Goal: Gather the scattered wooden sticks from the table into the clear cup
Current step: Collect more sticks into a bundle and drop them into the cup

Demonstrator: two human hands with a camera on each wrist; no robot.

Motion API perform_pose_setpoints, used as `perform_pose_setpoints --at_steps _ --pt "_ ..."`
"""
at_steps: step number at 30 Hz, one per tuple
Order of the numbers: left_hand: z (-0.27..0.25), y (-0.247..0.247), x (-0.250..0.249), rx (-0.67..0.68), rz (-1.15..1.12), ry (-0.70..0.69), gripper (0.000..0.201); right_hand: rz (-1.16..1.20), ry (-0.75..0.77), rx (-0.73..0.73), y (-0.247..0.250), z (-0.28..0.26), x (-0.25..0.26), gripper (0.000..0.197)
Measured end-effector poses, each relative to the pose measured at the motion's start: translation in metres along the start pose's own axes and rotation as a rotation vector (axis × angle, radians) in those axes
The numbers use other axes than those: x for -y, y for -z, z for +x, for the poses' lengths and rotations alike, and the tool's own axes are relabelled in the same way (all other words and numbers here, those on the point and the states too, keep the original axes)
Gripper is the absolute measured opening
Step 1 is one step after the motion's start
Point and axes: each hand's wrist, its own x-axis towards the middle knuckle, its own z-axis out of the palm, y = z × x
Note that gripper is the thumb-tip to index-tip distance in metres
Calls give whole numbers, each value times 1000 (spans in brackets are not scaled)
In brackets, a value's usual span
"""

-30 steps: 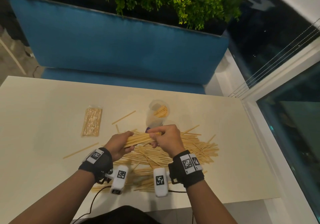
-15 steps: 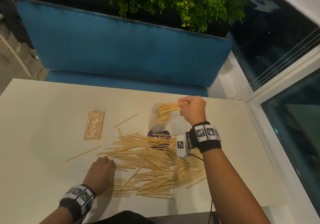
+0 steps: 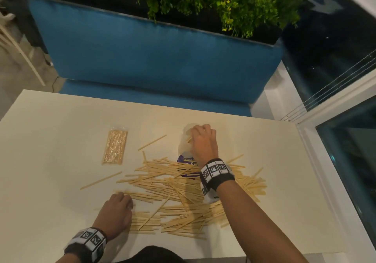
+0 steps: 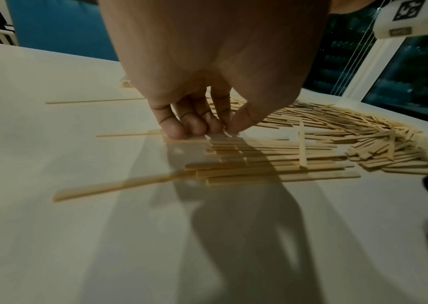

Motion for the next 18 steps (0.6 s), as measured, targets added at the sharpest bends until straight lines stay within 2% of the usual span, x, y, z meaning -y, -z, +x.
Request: perform_pose_setpoints --at_steps 2,5,6,8,11,15,18 --pt "0 1 -2 25 2 9 16 20 -17 -23 -5 -12 2 37" --pt "1 6 -6 45 5 34 13 38 -57 142 -23 -28 10 70" --pt "1 7 -7 51 3 41 13 64 -88 148 -26 -29 12 73" --pt "2 10 -9 56 5 43 14 77 -129 89 -27 -27 14 67" --pt "2 10 -9 58 -2 45 14 58 -104 6 -25 -26 17 58" --pt "2 9 -8 52 -10 35 12 -107 -26 132 -24 -22 15 61" --pt "2 9 -7 65 -1 43 12 -179 -43 134 -17 -19 16 58"
